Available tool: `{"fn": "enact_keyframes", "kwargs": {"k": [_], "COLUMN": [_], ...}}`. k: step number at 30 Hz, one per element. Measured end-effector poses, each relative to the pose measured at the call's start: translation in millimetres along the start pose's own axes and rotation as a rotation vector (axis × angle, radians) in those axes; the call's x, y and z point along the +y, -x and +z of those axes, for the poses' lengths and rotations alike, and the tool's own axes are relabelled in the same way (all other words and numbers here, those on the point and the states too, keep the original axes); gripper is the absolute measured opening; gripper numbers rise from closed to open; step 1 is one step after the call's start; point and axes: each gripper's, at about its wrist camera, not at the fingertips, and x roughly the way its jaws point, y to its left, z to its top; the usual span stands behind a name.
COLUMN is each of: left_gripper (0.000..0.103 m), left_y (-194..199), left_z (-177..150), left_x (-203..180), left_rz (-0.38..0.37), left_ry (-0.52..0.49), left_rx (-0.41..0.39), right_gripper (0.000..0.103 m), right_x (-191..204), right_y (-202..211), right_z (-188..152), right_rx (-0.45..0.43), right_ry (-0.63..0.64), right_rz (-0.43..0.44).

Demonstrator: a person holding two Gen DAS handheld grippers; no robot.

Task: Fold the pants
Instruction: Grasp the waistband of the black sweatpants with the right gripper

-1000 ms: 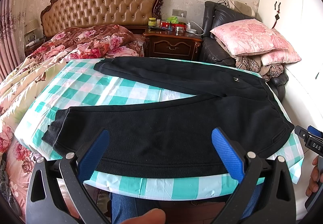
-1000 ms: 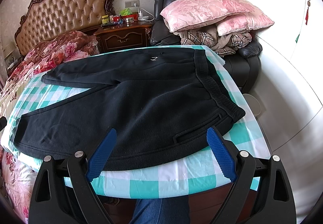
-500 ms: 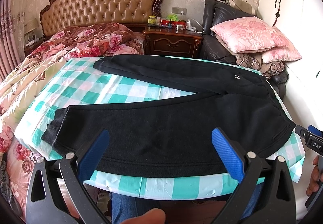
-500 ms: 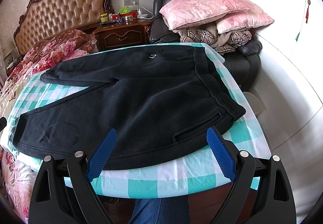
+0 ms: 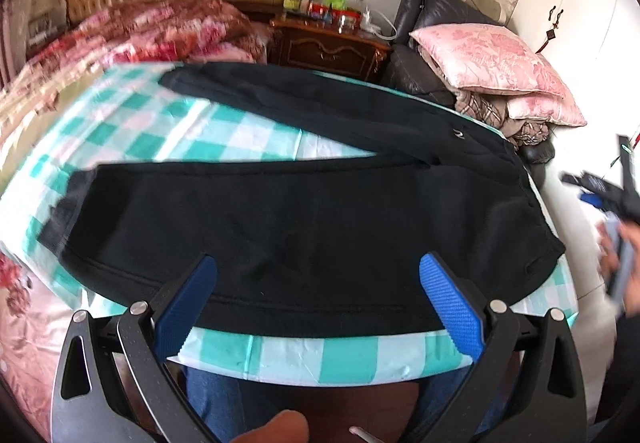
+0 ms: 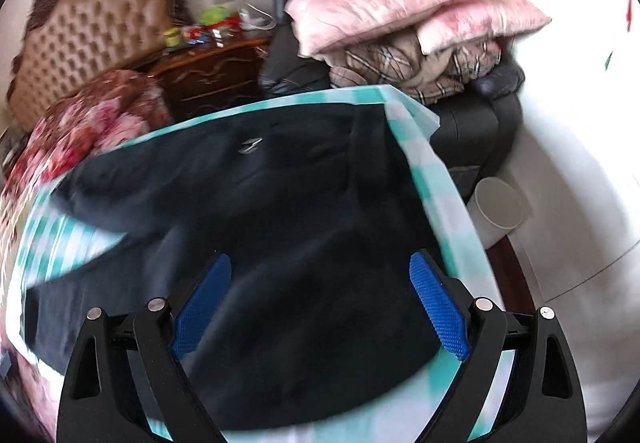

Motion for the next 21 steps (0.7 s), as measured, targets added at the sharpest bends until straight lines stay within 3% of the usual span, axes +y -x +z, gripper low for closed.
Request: {"fn": "enact_keyframes", "kwargs": {"k": [5, 9, 14, 19, 21], "left_gripper": [0.101, 0.101, 0.101, 0.101, 0.101], "left_y": [-15.7, -27.2, -41.7, -56.7, -60.8], "left_z": [4.8, 10.4, 17.5, 21.6, 22.7], "left_x": [13.0, 23.9, 33.9, 46.8, 52.8], "left_rz": [-0.004, 0.031, 0.072, 0.108, 0.120], "left_ry": [0.048, 0.078, 0.100, 0.123, 0.132], "left_rx": [0.046, 0.067, 0.092, 0.116, 0.119], "right_gripper": [0.088, 0.088, 0.088, 0.086, 0.063], "right_x": [-38.0, -52.8, -65.0, -67.3, -65.6], "right_y": [-83.1, -143.8, -207.7, -248.9, -256.6], "right_z": [86.9, 133.7, 168.1, 174.2, 171.9], "right_rx": [0.099, 0.173, 0.252, 0.295, 0.300], "right_ry": [-0.056, -0.046, -0.059, -0.030, -0.018], "right_rz": [0.001, -0.017, -0.018, -0.016, 0.003]}}
